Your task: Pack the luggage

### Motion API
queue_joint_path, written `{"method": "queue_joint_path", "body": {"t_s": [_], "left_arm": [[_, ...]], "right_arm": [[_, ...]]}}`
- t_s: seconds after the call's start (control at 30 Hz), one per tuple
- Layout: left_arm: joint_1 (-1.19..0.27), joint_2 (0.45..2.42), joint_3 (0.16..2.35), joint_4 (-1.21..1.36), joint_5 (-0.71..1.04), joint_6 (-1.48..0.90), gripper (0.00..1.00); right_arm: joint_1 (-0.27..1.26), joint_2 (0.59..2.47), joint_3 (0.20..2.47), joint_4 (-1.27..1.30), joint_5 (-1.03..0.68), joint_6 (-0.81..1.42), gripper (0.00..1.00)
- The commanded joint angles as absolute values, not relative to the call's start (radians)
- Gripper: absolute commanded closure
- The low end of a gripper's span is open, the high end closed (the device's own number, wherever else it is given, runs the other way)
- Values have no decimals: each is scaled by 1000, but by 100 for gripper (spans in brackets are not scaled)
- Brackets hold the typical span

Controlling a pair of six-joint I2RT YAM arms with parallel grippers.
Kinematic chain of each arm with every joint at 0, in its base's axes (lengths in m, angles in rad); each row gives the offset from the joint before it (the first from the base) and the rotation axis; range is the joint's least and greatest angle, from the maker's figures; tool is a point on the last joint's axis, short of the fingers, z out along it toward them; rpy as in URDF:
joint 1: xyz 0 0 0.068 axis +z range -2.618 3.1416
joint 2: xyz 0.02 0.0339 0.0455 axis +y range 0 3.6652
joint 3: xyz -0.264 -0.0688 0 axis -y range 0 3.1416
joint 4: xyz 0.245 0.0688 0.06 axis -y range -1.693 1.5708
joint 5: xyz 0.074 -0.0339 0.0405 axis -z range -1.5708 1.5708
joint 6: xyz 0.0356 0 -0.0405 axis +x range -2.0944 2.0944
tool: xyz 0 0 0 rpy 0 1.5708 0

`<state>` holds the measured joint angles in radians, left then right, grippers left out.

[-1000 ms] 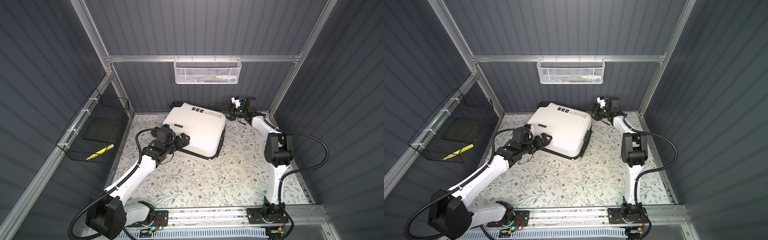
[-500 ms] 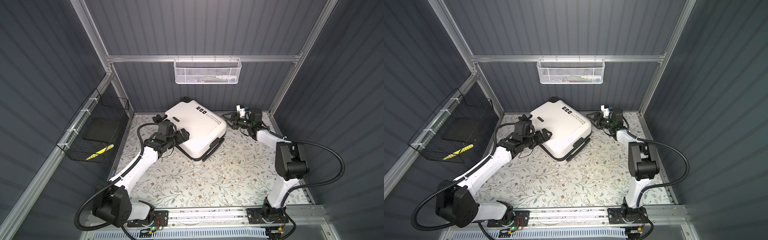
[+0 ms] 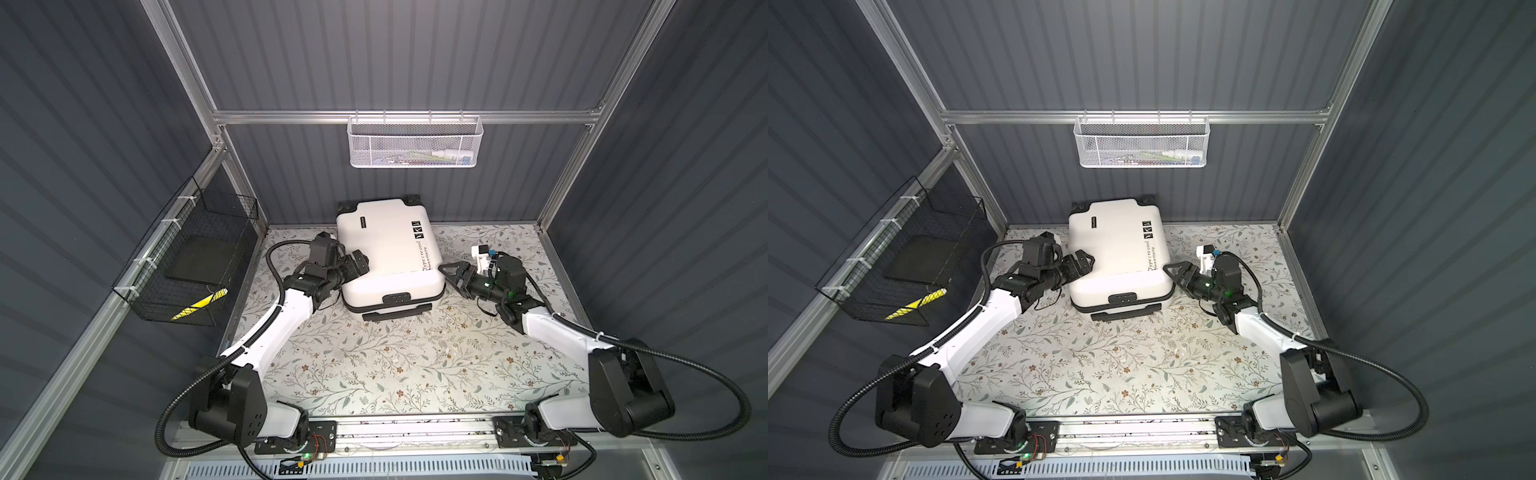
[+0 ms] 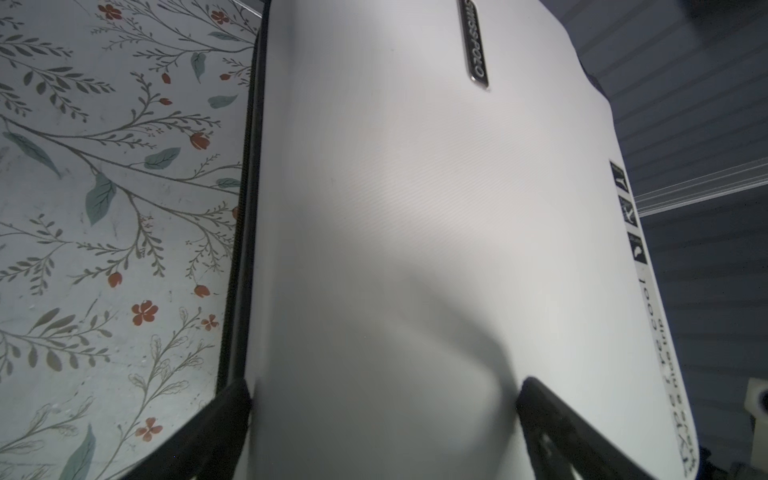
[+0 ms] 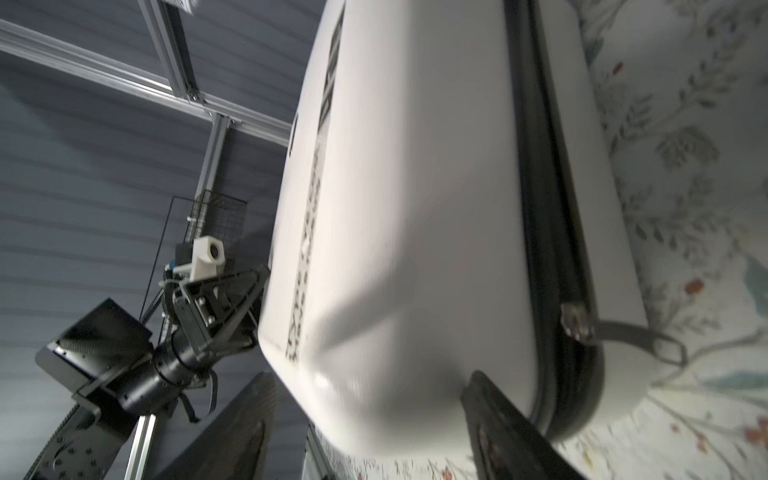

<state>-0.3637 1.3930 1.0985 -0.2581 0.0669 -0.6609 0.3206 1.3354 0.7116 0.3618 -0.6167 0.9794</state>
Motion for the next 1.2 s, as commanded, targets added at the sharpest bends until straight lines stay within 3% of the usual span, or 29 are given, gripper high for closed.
{"method": "queue_joint_path", "body": {"t_s": [0.0, 0.2, 0.5, 0.7, 0.83, 1.17], "left_arm": [[-449, 1354, 1094, -135, 429, -642, 0], [-448, 1331, 1164, -249, 365, -503, 0], [-381, 1418, 1288, -301, 255, -444, 0], [-280, 1503, 1333, -316, 265, -484, 0], [-232, 1552, 1347, -293, 314, -501, 0], [-207, 1636, 1379, -263, 446, -492, 0]], "right_arm": [[397, 1221, 721, 66, -695, 863, 18], [333, 1044, 827, -313, -461, 689, 2], [170, 1070, 956, -433, -347, 672, 1], [48, 1249, 1067, -361, -450, 696, 1], [-8, 1405, 1130, -251, -611, 746, 1], [12, 1663, 1261, -54, -767, 878, 1]]}}
